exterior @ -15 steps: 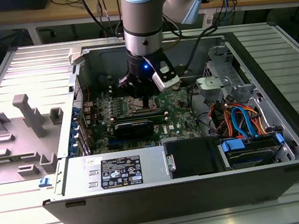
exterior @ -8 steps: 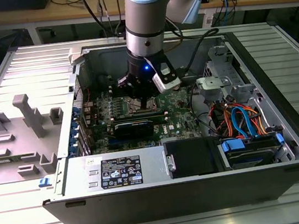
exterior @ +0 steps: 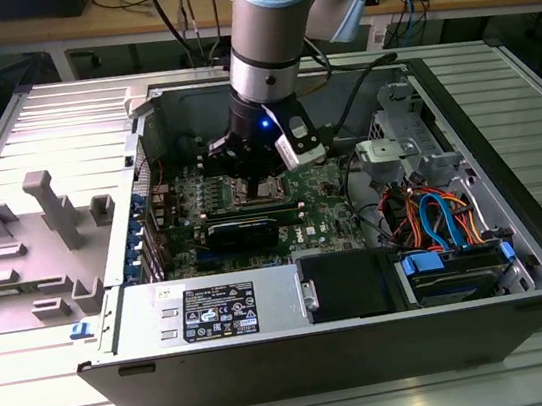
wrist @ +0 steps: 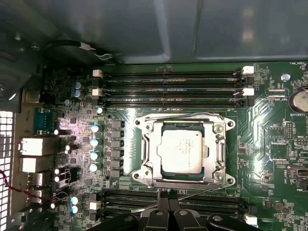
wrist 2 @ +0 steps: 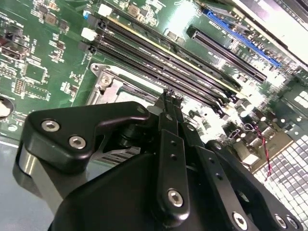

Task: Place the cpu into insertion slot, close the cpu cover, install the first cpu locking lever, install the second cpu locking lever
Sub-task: 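Install the second cpu locking lever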

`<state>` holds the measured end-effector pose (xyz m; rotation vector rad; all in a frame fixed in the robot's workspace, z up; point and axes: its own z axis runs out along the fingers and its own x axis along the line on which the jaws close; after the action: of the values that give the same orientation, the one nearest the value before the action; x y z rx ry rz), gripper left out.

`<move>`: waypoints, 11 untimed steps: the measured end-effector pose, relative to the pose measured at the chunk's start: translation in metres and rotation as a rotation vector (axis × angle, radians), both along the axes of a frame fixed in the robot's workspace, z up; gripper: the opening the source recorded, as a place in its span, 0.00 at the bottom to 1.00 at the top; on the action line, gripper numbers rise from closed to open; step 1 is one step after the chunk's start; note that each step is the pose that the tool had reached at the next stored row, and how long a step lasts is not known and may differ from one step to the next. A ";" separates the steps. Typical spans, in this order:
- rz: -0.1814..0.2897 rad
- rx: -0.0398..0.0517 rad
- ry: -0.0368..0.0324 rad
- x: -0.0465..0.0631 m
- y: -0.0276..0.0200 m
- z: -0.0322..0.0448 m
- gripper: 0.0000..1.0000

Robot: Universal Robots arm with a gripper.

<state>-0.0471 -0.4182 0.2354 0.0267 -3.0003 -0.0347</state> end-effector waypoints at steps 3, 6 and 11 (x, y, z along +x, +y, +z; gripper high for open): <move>0.000 0.0016 0.0193 0.002 -0.0054 0.0000 0.11; 0.004 0.0144 0.0292 0.002 -0.0067 0.0001 0.11; 0.027 0.0231 0.0903 0.002 -0.0069 -0.0017 0.11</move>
<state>-0.0448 -0.4251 0.2337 0.0667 -2.9088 -0.0658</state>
